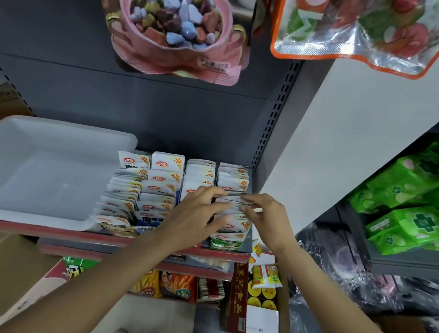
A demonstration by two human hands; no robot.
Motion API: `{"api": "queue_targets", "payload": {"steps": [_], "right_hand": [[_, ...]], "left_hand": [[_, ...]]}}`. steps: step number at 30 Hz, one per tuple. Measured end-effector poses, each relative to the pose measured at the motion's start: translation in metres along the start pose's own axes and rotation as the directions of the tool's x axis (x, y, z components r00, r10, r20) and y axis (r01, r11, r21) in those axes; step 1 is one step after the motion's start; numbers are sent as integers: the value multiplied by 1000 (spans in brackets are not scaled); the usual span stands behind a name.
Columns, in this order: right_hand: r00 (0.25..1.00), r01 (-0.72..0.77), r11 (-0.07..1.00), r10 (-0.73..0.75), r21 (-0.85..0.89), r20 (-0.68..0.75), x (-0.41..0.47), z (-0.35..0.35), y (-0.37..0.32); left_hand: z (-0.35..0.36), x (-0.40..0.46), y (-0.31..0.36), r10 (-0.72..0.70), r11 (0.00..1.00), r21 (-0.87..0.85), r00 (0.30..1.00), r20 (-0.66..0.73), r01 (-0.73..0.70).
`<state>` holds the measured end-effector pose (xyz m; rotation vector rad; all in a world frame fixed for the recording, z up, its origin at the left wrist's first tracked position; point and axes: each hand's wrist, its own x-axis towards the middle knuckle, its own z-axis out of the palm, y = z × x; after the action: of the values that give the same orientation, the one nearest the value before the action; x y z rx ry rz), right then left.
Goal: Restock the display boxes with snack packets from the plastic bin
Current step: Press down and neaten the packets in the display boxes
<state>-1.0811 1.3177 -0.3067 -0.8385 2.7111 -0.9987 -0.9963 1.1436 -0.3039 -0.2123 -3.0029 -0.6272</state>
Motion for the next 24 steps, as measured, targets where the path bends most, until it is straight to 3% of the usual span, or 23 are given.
{"api": "queue_targets", "payload": {"steps": [3, 6, 10, 12, 14, 18, 24], "right_hand": [[1000, -23, 999, 23, 42, 10, -7, -1, 5], [993, -115, 990, 115, 77, -1, -12, -3, 8], [945, -309, 951, 306, 0, 117, -22, -6, 14], [936, -286, 958, 284, -23, 207, -29, -3, 11], [948, -249, 968, 251, -35, 194, -31, 2, 7], [957, -283, 959, 282, 8, 69, -36, 10, -3], [938, -319, 942, 297, 108, 177, -45, 8, -4]], "left_hand": [[5, -7, 1, 139, 989, 30, 982, 125, -144], [10, -4, 2, 189, 967, 168, 982, 19, -190], [10, -10, 15, -100, 994, 19, 987, -124, 103], [16, -17, 17, -276, 951, -165, 958, -73, 261], [19, -19, 19, -382, 878, -339, 921, -73, 337], [27, -24, 31, -414, 863, -375, 899, -139, 339], [29, -29, 30, -400, 886, -307, 907, -130, 347]]}}
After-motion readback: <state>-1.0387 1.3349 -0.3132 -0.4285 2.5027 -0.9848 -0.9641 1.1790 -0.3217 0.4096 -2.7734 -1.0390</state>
